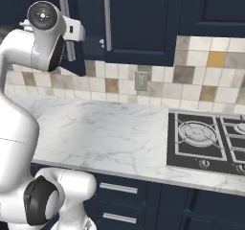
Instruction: Get the candle and the liquor from the cabinet and move them to the dining counter.
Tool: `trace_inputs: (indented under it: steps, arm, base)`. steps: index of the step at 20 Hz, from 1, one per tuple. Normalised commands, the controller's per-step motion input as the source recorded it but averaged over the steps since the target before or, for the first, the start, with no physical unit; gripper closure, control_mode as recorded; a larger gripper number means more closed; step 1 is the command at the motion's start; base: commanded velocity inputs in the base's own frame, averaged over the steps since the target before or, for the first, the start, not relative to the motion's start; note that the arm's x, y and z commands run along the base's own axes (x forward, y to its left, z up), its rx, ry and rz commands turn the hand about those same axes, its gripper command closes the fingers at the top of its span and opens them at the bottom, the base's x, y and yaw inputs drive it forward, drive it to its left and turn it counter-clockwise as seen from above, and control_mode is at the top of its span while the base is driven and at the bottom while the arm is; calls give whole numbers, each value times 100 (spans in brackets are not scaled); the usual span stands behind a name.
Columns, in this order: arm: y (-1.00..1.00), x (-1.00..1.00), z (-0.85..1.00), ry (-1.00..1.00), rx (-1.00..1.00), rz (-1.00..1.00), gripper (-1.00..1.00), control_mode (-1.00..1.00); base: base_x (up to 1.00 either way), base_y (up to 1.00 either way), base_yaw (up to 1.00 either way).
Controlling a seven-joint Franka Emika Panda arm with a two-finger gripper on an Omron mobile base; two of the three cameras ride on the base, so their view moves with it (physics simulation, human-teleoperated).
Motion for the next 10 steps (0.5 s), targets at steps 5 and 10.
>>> trace_inputs:
  steps: [5,10]
  arm:
    - [68,-47,0,0,3,0,100,-100]
    - [69,-39,0,0,5,0,100,-100]
  base:
    - [0,0,0]
    - [0,0,0]
